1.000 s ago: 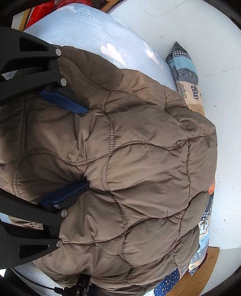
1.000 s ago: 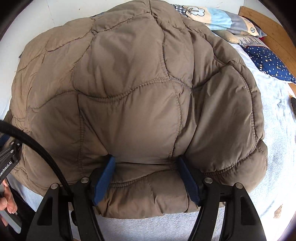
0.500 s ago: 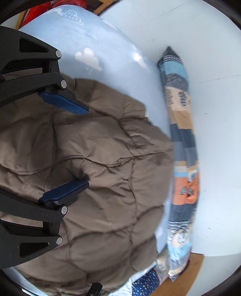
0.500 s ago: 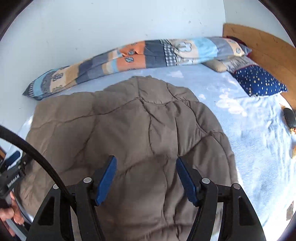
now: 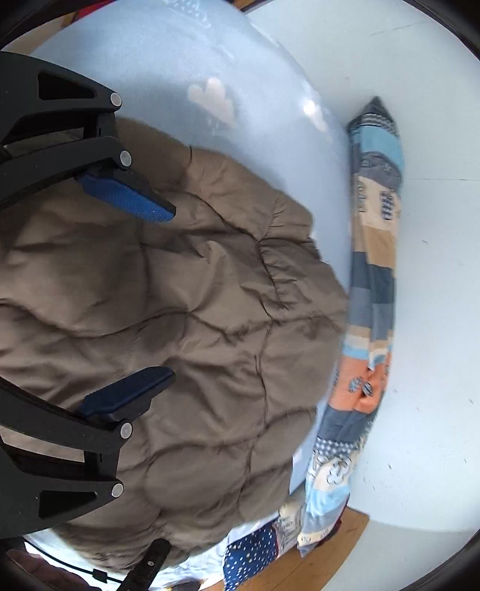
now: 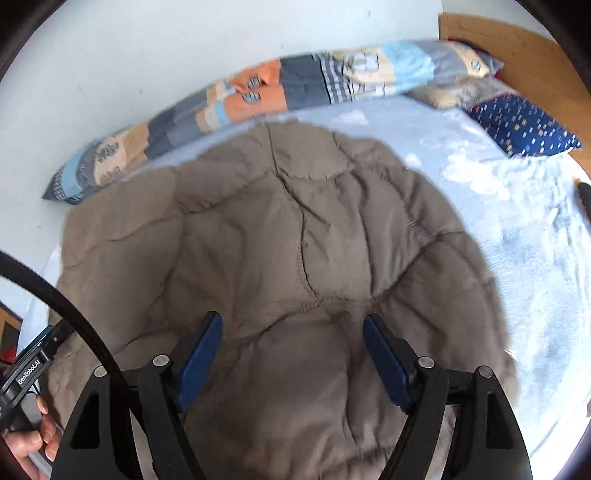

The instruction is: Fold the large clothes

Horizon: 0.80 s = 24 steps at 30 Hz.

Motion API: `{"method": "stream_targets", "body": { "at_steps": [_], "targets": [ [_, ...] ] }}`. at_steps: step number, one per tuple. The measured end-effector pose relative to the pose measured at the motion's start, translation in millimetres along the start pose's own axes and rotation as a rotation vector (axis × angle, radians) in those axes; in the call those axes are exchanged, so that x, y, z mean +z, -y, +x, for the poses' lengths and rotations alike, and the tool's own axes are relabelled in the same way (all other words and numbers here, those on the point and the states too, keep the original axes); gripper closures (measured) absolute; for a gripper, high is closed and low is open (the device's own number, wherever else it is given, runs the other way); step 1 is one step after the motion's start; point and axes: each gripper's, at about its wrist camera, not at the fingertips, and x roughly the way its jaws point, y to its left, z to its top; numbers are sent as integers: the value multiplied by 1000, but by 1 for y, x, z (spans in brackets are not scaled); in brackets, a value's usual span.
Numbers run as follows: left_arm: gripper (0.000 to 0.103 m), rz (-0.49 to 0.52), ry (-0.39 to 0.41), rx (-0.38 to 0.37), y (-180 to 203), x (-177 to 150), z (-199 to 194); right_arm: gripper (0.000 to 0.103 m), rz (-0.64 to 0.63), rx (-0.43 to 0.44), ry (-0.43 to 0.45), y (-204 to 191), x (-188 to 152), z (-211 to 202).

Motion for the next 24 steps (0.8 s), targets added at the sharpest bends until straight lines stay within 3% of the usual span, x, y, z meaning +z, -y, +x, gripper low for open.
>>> {"method": "stream_targets", "body": {
  "at_steps": [5, 7, 11, 14, 19, 22, 24],
  "targets": [
    [21, 82, 186, -35, 13, -35, -92, 16, -87, -33, 173, -8, -48, -87],
    [15, 100, 235, -48, 16, -61, -126, 14, -112, -36, 235, -11, -71, -117],
    [13, 163, 205, -51, 32, -105, -164, 9, -153, -52, 317, -16, -121, -168],
    [12, 192, 204, -33, 41, -120, -183, 7, -169, -52, 339, -17, -148, -194],
    [11, 112, 241, 7, 46, -108, -196, 3, -219, -43, 352, -24, -155, -212],
    [11, 97, 217, 31, 44, -100, -186, 1, -208, -51, 357, -22, -154, -206],
    [11, 94, 168, 82, 41, -102, -169, 1, -197, -59, 297, -20, -159, -186]
  ]
}}
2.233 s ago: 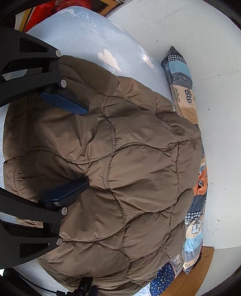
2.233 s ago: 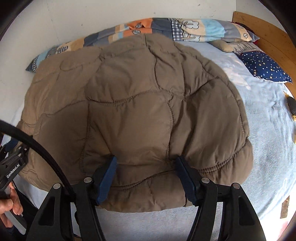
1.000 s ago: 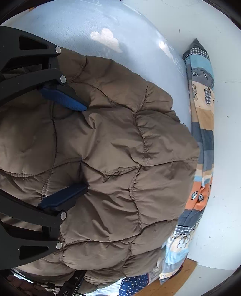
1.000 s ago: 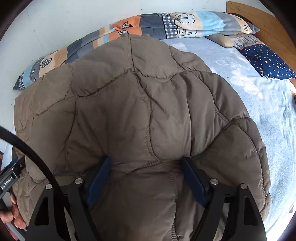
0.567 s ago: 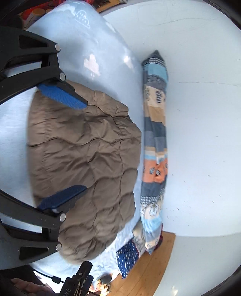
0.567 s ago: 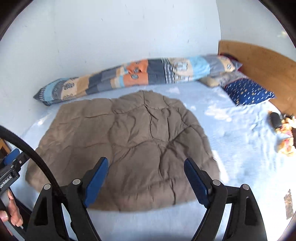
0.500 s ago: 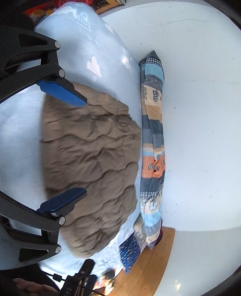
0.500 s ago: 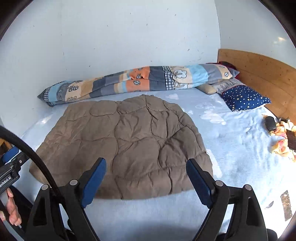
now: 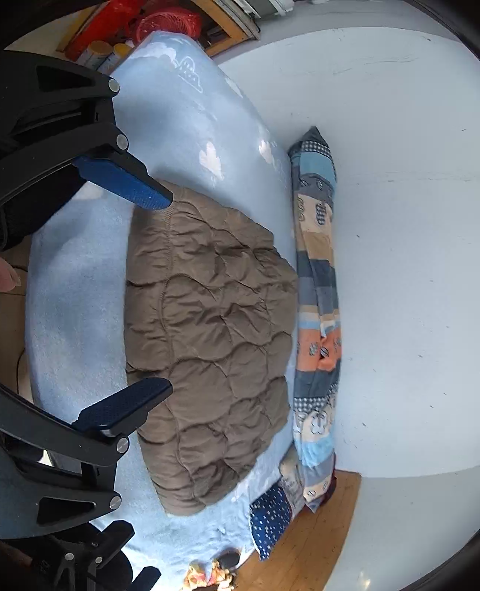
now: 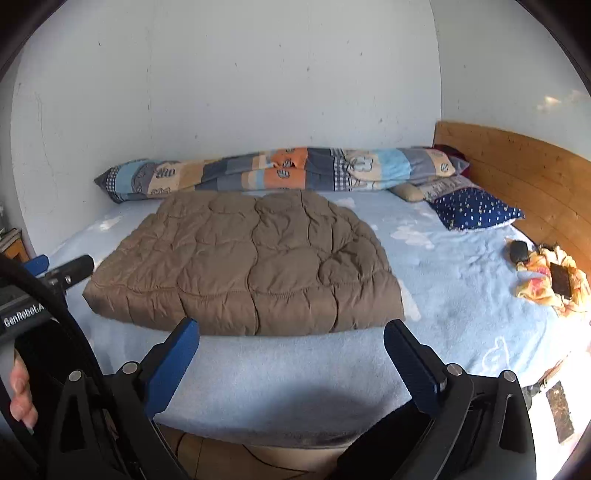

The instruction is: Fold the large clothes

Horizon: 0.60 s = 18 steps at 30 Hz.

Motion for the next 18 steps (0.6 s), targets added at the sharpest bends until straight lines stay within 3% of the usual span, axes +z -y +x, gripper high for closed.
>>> {"method": "stream_targets", "body": {
  "at_steps": [2, 5, 8, 12, 18],
  "targets": [
    [11, 15, -16, 24, 0, -7, 14, 1, -4, 4, -64, -2, 0, 20],
    [11, 33, -62, 24, 0, -10, 34, 1, 0, 12, -51, -8, 2, 28],
    [11, 21, -103, 28, -3, -14, 49, 1, -26, 31, -101, -20, 2, 46],
    [11, 85, -123, 60, -2, -23, 61, 1, -37, 55, -115, -33, 3, 58],
    [11, 101, -187, 26, 0, -25, 78, 1, -60, 55, -173, -44, 0, 74]
  ]
}}
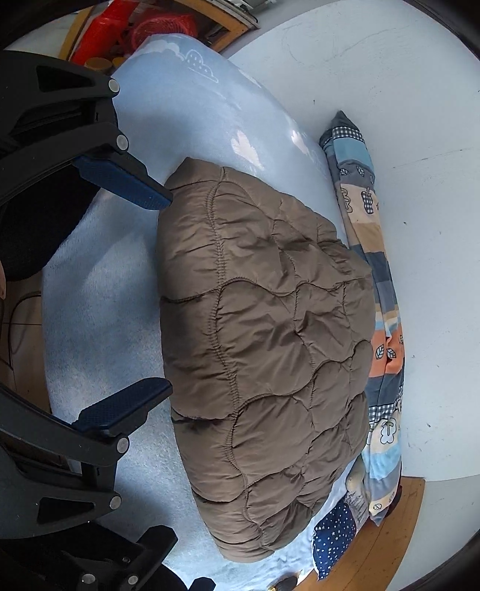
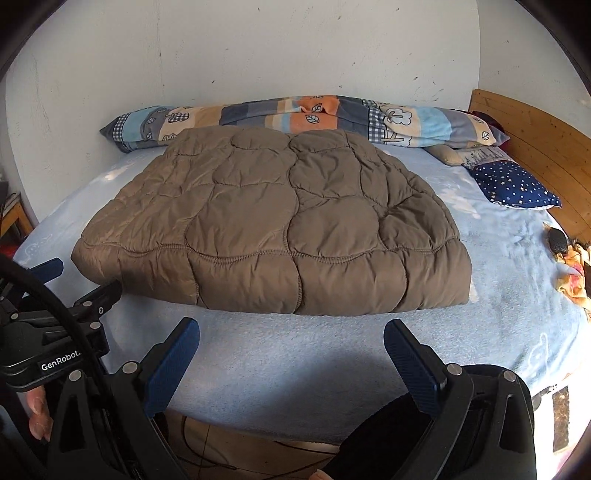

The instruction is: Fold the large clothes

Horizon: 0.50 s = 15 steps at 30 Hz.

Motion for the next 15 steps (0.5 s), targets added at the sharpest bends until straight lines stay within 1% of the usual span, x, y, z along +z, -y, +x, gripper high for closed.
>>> {"method": "stream_targets", "body": {
  "at_steps": [4, 9, 15],
  "targets": [
    [11, -13, -21, -17, 0, 1, 5, 1, 11, 2, -7, 3, -1, 1],
    [11, -2, -21, -11, 0, 0, 5, 1, 16, 1, -18, 4, -1, 2],
    [11, -13, -26, -8, -1, 0, 6, 1, 8, -1, -19, 4, -1, 2]
  ]
}}
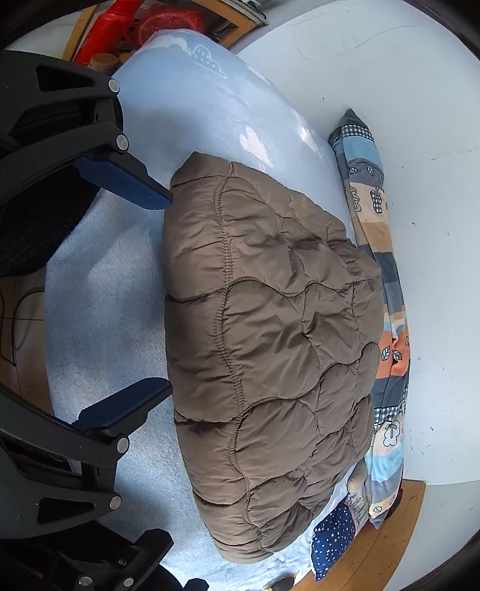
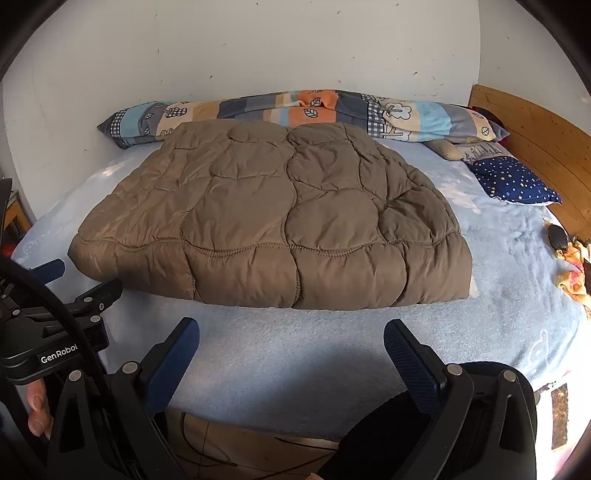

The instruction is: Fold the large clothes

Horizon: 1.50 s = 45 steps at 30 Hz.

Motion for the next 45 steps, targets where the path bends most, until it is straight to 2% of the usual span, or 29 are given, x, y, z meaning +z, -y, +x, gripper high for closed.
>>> {"method": "stream_targets", "body": {
  "at_steps": [45],
  "targets": [
    [11, 45, 11, 8, 5, -3, -4, 1, 6, -4, -15, 1, -1, 2]
  ]
}}
